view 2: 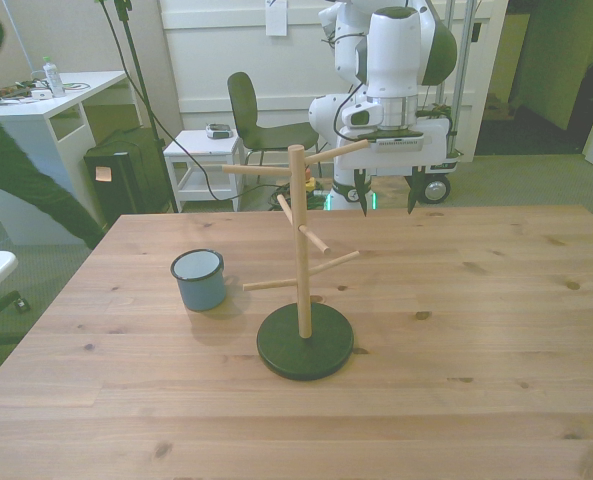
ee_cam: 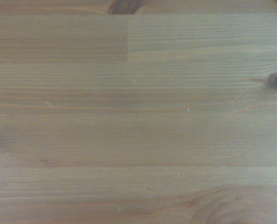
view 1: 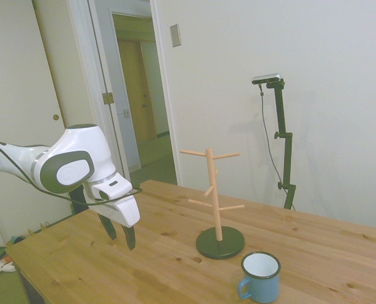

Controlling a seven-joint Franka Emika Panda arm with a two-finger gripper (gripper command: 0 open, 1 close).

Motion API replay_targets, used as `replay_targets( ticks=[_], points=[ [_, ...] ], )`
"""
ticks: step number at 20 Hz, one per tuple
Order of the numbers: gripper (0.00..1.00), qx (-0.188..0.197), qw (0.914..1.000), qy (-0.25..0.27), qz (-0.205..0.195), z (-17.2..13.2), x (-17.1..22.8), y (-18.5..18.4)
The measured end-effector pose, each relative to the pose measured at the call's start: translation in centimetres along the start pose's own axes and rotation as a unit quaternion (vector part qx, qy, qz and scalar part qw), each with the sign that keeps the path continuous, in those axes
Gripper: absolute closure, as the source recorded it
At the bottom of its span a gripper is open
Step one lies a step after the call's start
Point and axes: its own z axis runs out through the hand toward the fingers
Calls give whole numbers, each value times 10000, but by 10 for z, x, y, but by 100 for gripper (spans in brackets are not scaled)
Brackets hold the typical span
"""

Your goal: Hang the mug

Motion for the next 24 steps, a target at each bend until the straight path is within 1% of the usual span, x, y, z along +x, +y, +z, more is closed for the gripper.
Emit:
replay_targets(
  ticks=[2,5,9,13,16,18,21,24],
  points=[
    [0,-34,10000,-36,-41,3,2,2],
    [0,46,9996,-99,260,0,27,25],
    [0,165,9969,-178,743,-15,76,82],
    [0,212,9920,-182,1230,-33,123,155],
    [0,248,9884,-185,1484,-43,155,201],
    [0,199,9873,-185,1565,-42,176,213],
    [0,48,9855,-235,1678,-33,210,215],
    [0,-29,9828,-266,1829,-31,243,226]
  ],
)
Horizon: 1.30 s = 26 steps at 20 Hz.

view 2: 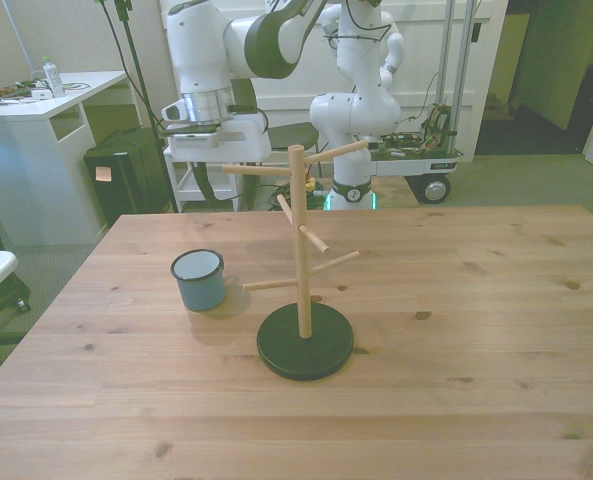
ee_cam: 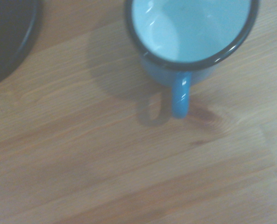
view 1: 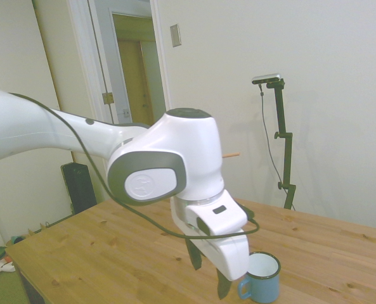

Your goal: Hang the mug

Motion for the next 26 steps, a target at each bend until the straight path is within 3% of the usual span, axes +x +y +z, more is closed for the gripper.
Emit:
replay_targets(
  ticks=[9,20,26],
  points=[
    [0,177,9989,93,424,-22,61,6],
    [0,149,9985,77,520,-22,128,-2],
    [0,163,9981,22,594,-4,147,-10]
  ],
)
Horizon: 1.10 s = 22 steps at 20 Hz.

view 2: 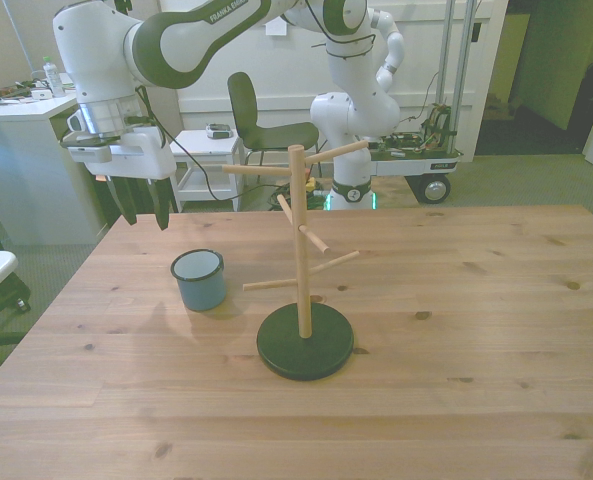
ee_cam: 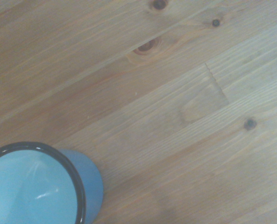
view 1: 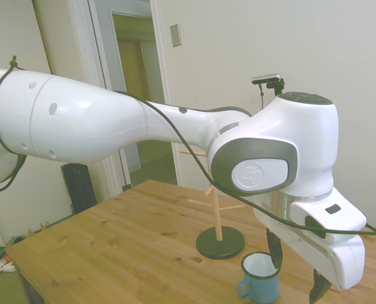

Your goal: Hang the mug

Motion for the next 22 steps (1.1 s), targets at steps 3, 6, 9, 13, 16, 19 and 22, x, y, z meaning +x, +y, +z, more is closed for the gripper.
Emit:
replay_targets(
  ticks=[3,6,9,13,16,19,22],
  points=[
    [0,1,10000,-46,-60,10,1,-12],
    [0,0,9999,-91,-140,19,-3,-24],
    [0,-15,9997,-145,-205,28,-9,-34],
    [0,-78,9995,-224,-231,43,-12,-42],
    [100,-111,9993,-271,-244,52,-14,-45],
    [100,-121,9990,-289,-316,63,-20,-55],
    [100,-124,9988,-281,-376,71,-28,-65]
  ],
)
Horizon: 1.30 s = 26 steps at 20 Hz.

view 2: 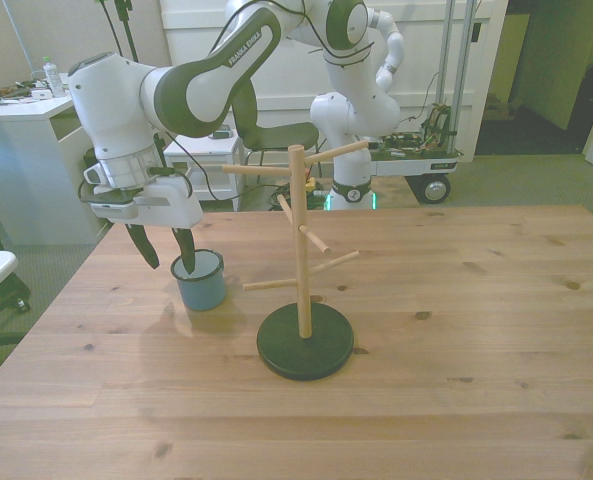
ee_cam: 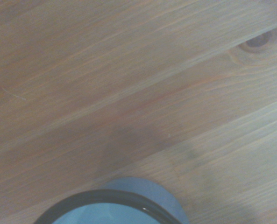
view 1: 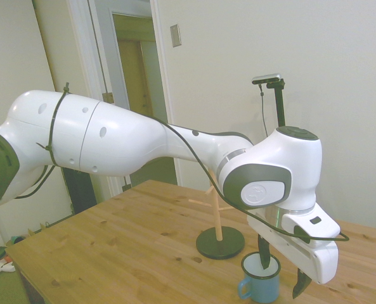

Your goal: Hang the mug

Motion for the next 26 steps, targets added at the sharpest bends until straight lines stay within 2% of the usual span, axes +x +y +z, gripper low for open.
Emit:
replay_targets(
  ticks=[10,26],
  points=[
    [100,-51,9999,-36,-112,25,-18,-11],
    [100,36,10000,4,-15,19,-29,9]
  ],
)
